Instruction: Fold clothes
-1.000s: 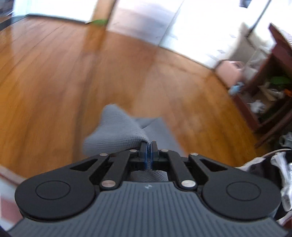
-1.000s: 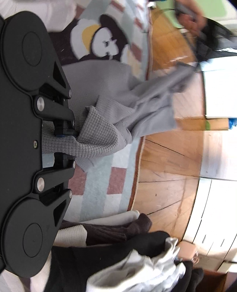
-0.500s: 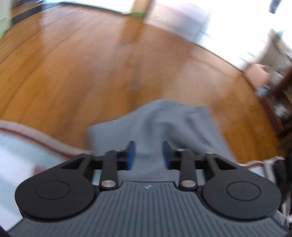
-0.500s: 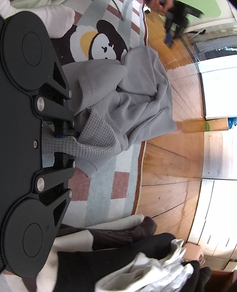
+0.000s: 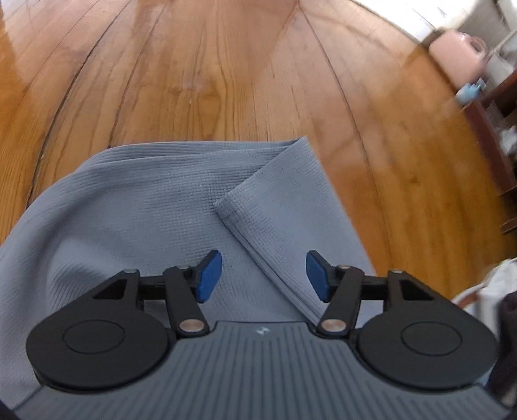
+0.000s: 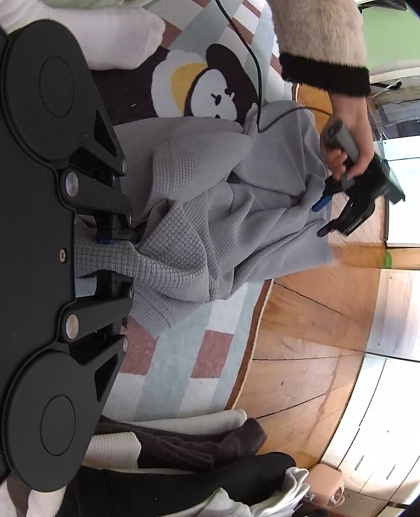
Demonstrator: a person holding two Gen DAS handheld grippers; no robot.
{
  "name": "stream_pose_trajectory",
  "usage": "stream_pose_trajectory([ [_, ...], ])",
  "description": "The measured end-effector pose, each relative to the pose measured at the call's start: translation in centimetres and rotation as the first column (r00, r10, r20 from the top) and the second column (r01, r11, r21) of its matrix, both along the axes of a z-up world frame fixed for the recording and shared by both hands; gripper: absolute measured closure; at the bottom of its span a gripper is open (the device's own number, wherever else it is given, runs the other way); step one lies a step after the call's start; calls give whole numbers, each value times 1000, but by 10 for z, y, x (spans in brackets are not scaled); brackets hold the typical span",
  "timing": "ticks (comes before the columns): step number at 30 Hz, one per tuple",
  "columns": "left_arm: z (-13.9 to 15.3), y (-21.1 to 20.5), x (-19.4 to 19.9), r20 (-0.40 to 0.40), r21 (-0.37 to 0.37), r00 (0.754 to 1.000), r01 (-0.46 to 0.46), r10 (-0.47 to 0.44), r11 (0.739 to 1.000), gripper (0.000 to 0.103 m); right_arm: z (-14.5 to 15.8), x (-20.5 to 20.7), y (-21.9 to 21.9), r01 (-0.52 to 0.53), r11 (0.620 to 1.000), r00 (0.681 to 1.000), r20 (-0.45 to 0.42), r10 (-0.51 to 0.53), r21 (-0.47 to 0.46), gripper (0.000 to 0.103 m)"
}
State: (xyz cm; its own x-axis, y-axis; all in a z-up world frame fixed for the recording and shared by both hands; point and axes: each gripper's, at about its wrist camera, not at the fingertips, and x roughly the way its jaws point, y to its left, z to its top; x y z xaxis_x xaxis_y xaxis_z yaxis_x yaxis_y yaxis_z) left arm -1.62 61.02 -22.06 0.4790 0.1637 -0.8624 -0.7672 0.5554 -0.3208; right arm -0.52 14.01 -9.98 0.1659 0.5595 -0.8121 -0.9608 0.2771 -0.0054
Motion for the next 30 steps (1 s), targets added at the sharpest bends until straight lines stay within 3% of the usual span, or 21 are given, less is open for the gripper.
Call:
stream_pose_trajectory([
  [2, -1, -6, 6, -5, 29, 1000, 16, -16, 999, 40, 0, 1, -2, -7, 1000, 1000, 1, 7, -13, 89],
  [3, -1, -9, 9, -7, 42, 1000, 24, -23, 999, 60, -1, 2, -2, -6, 1000, 1000, 3, 6, -18, 89],
  [4, -1, -12, 12, -17, 58, 999, 50, -49, 997, 96, -1, 3, -3, -5, 1000, 1000, 5, 5, -22, 89],
  [5, -3, -14, 14, -26, 63, 998, 61, -60, 996, 102, -2, 3, -4, -4, 1000, 1000, 7, 4, -27, 88],
  [10, 27, -23, -12, 112, 81, 993, 19, -28, 997, 102, 1, 9, -5, 23, 1000, 1000, 9, -23, 9, 88],
  [14, 83, -23, -56, 248, 119, 969, -13, -17, 993, 102, 9, 5, -2, 21, 998, 1000, 2, -21, 59, 88],
  [17, 115, -15, -120, 391, 83, 918, -102, 62, 991, 102, 11, 0, 0, 4, 997, 1000, 1, -4, 81, 88],
  [19, 116, -9, -175, 482, 14, 862, -187, 157, 982, 102, 10, -2, 3, 3, 995, 1000, -14, -2, 96, 88],
  [21, 99, -4, -213, 462, -22, 857, -246, 228, 969, 102, 7, -3, 9, 6, 995, 999, -37, -2, 103, 88],
  [26, 44, -3, -238, 359, -76, 878, -312, 318, 947, 102, 4, -11, 30, -26, 997, 1000, 1, 26, 70, 83],
  [30, 11, -4, -254, 284, -95, 886, -355, 367, 930, 102, 19, -14, 34, -45, 988, 997, -62, 55, 151, 83],
])
